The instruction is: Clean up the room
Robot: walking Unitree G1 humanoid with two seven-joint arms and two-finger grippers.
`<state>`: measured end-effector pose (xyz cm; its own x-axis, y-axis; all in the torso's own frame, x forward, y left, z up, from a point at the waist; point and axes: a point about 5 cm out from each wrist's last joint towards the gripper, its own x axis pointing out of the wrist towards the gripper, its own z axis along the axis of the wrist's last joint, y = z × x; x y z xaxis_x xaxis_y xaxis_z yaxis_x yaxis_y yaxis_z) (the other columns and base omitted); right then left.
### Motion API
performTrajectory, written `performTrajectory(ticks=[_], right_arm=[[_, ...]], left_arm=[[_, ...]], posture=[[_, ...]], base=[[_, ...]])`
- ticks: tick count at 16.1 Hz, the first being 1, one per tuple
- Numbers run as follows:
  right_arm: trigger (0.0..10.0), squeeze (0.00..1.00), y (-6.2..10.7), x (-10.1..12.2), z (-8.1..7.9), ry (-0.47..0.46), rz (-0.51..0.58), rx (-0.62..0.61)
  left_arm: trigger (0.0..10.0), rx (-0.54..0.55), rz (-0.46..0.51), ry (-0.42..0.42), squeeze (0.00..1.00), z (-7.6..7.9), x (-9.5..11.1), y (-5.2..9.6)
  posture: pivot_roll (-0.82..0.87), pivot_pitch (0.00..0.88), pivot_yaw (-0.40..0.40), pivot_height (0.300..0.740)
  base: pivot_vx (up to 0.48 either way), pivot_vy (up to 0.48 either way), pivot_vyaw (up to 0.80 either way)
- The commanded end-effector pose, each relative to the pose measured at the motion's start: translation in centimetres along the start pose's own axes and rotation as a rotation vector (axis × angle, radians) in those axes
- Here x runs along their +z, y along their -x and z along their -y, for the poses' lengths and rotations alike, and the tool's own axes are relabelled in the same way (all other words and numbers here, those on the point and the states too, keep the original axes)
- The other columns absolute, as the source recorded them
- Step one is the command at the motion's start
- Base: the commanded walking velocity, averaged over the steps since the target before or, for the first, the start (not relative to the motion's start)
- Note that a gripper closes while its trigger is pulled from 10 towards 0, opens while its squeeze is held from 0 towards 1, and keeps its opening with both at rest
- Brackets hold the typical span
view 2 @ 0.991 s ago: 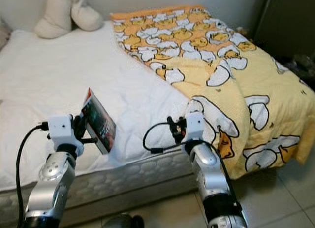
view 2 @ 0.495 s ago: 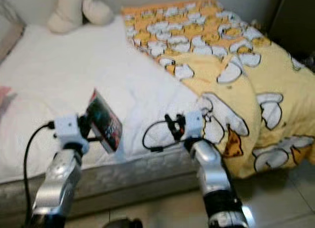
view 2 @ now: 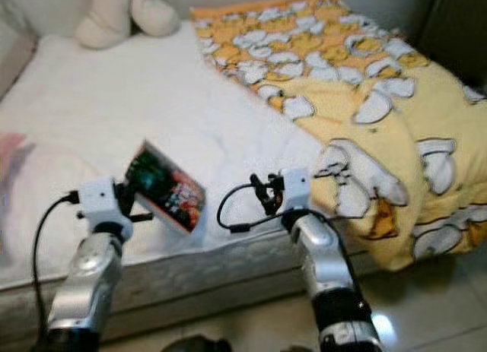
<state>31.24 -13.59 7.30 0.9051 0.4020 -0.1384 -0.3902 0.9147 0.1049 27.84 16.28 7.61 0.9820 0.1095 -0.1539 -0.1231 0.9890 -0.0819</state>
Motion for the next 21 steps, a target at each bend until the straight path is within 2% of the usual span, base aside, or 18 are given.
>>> performTrajectory(ticks=[1,3,5,10,12,14,16,17,19,21], right_arm=[[10.0,0.02,0.1,0.0,0.4,-0.003,-0.007,-0.013],[10.0,0.00,-0.1,0.0,0.8,0.007,-0.017,-0.057],[10.0,0.00,-0.1,0.1,0.3,0.004,-0.002,-0.011],[10.0,0.02,0.0,-0.1,0.1,-0.011,0.001,-0.015],[10.0,0.03,0.6,-0.5,0.5,0.006,-0.013,-0.024],[10.0,0.03,0.9,-0.8,0.8,0.011,-0.026,-0.032],[10.0,0.03,0.7,-0.8,0.7,0.008,-0.026,-0.033],[10.0,0.03,0.2,-0.6,0.2,0.000,-0.018,-0.019],[10.0,0.03,0.1,-0.6,-0.2,0.005,-0.019,-0.001],[10.0,0.04,0.0,-0.7,-0.1,0.006,-0.021,-0.003]], left_arm=[[10.0,0.013,0.026,-0.007,0.00,0.1,0.5,-0.2],[10.0,0.016,0.021,-0.014,0.00,0.0,0.5,-0.2],[10.0,0.021,0.025,-0.020,0.00,-0.2,0.6,-0.4],[10.0,0.022,0.015,-0.084,0.00,-0.8,0.3,-0.2],[10.0,-0.011,-0.002,-0.158,0.00,-2.3,-0.7,1.0],[10.0,0.005,-0.012,-0.148,0.00,-3.0,-1.0,1.3],[10.0,0.001,-0.001,-0.125,0.00,-2.4,-0.7,1.1],[10.0,-0.039,0.035,-0.125,0.00,-1.1,0.1,0.8],[10.0,-0.061,0.064,-0.138,0.00,-0.6,0.7,0.8],[10.0,-0.059,0.053,-0.145,0.00,-0.7,0.5,0.8]], posture=[[-0.10,0.000,0.106,0.740],[-0.10,0.000,0.107,0.740],[-0.10,0.000,0.110,0.740],[-0.10,0.000,0.118,0.740],[-0.10,0.000,0.115,0.740],[-0.10,0.000,0.112,0.740],[-0.10,0.000,0.111,0.740],[-0.08,0.000,0.108,0.740],[-0.08,0.000,0.109,0.740],[-0.08,0.000,0.112,0.740]], base=[[0.000,0.000,0.00],[0.000,0.000,0.00],[0.000,0.000,0.30],[0.000,0.000,0.52],[0.000,0.000,0.46],[0.000,0.000,0.46],[0.000,0.000,0.46],[0.000,0.000,0.46],[0.000,0.000,0.46],[0.000,0.000,0.46]])
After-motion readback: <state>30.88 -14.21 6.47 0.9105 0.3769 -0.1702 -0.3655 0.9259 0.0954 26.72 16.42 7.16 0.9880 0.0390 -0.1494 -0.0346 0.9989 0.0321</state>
